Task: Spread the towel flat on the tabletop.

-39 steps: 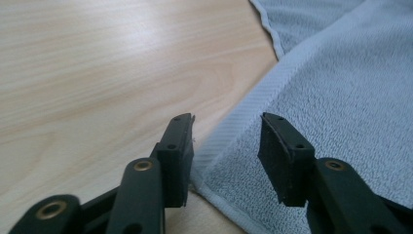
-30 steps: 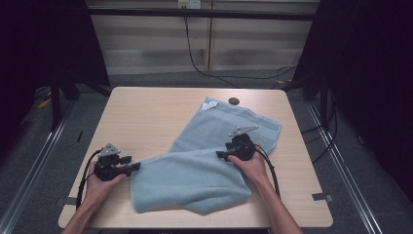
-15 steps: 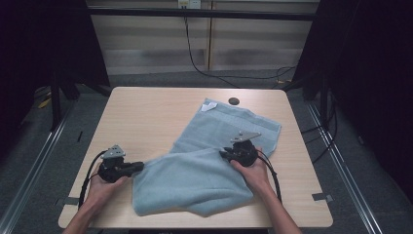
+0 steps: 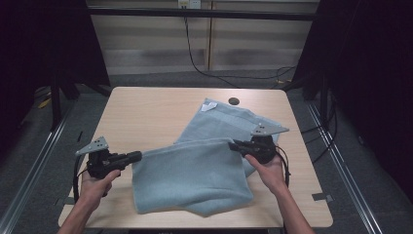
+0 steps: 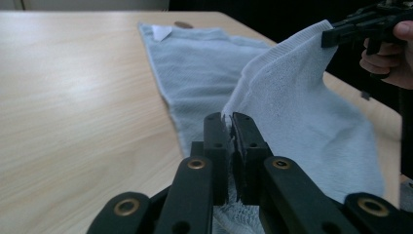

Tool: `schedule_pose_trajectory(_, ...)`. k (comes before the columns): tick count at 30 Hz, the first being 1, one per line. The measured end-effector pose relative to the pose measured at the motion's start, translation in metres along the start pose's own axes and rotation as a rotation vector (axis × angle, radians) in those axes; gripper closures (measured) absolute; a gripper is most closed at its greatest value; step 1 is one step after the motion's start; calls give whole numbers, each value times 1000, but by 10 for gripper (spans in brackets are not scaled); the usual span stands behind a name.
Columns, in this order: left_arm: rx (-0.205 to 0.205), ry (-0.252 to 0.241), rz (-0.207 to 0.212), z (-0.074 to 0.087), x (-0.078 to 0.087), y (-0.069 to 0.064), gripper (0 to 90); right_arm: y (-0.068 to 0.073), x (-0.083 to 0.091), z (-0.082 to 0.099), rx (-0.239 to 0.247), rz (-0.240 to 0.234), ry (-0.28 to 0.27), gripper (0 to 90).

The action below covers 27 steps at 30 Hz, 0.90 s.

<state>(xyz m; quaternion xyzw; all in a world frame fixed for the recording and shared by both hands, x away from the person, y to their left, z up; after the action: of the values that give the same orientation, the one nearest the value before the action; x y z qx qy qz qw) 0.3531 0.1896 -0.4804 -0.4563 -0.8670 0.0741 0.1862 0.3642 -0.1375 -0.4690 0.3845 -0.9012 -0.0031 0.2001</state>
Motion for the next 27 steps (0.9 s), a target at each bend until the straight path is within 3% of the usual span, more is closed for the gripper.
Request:
schedule_pose_trajectory(2, -2, -29, 38, -6, 7, -17, 858, 8, 15, -7, -8, -21, -33, 832)
schedule_pose_trajectory(5, -22, -22, 73, 0, 17, -34, 857, 26, 40, -7, 10, -50, -52, 832)
schedule_pose_trajectory(6, -22, -22, 73, 0, 17, -34, 856, 26, 40, -7, 10, -50, -52, 832)
schedule_pose_trajectory(7, -24, -14, 88, 5, 22, -40, 856, 41, 58, 1, 21, -72, -52, 831)
schedule_pose_trajectory(9, -35, 19, 115, 21, 30, -52, 854, 52, 71, 12, 18, -89, -55, 829)
schedule_pose_trajectory(10, -35, 19, 115, 21, 30, -52, 853, 52, 71, 12, 18, -89, -55, 829)
schedule_pose_trajectory(12, -51, 59, 133, 39, 34, -59, 851, 63, 84, 32, -1, -104, -45, 821)
schedule_pose_trajectory(15, -53, 146, 186, 68, 37, -70, 844, 69, 97, 64, -24, -96, -3, 813)
schedule_pose_trajectory(17, -51, 200, 206, 84, 41, -78, 829, 78, 104, 94, -41, -99, 62, 806)
schedule_pose_trajectory(20, -54, 187, 210, 82, 46, -80, 797, 85, 108, 106, -46, -114, 76, 774)
schedule_pose_trajectory(21, -44, 164, 214, 77, 50, -80, 773, 89, 114, 109, -43, -118, 80, 707)
schedule_pose_trajectory(23, -41, 149, 212, 70, 51, -77, 723, 86, 118, 103, -48, -94, 59, 567)
schedule_pose_trajectory(26, -40, 132, 205, 61, 46, -71, 693, 80, 119, 91, -51, -94, 35, 518)
schedule_pose_trajectory(27, -40, 125, 201, 54, 37, -65, 690, 77, 117, 89, -53, -90, 38, 512)
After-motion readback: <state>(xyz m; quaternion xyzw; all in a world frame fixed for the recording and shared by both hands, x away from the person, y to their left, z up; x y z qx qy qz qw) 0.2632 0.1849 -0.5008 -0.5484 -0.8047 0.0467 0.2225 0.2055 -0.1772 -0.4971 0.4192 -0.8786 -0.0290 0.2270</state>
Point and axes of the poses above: each handheld gripper's, and its own axes: x roughly backward along the jaws, z roughly out of its underside, y roughly to its left, the point moved 10 cm from there along -x, roughly forward along the jaws, and after that the axes turned 8 degrees about -y, right-handed, at the moved point
